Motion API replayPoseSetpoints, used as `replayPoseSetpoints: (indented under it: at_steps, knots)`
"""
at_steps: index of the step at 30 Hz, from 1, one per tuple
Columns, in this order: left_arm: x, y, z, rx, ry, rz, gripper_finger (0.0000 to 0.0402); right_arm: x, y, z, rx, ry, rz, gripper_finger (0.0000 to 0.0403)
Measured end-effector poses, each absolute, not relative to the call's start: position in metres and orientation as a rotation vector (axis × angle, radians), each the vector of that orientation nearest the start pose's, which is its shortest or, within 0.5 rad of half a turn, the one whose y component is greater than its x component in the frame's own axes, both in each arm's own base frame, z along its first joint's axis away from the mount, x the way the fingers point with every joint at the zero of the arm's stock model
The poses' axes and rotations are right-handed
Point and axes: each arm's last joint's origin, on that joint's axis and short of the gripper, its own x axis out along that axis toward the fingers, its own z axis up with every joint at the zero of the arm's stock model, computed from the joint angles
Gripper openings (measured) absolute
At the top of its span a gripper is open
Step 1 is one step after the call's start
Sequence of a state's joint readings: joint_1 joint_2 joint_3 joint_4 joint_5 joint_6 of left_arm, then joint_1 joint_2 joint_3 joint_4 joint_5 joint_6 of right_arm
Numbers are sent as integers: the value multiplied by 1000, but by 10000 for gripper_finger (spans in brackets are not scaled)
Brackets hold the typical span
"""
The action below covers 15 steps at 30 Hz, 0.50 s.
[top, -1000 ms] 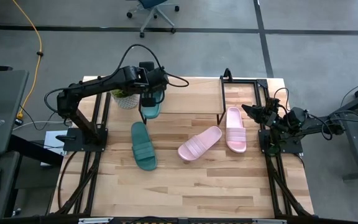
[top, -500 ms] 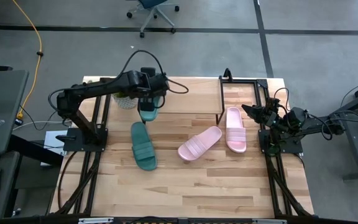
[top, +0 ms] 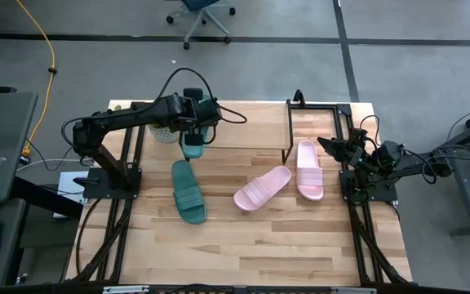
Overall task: Pick and place slides into the shelf
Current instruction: Put the bottom green slide on the shelf
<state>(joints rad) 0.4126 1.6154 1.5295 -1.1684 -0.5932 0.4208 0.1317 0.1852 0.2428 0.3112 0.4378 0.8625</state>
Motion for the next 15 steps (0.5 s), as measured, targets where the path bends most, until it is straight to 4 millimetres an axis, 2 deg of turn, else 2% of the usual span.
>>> replayPoseSetpoints:
  at_steps: [6,15]
  knots:
    - [277,139,319,445,1469,580,7,90,0,260,951,-467,-132,0]
    - [276,138,319,440,1471,582,39,90,-1,260,951,-468,-135,0]
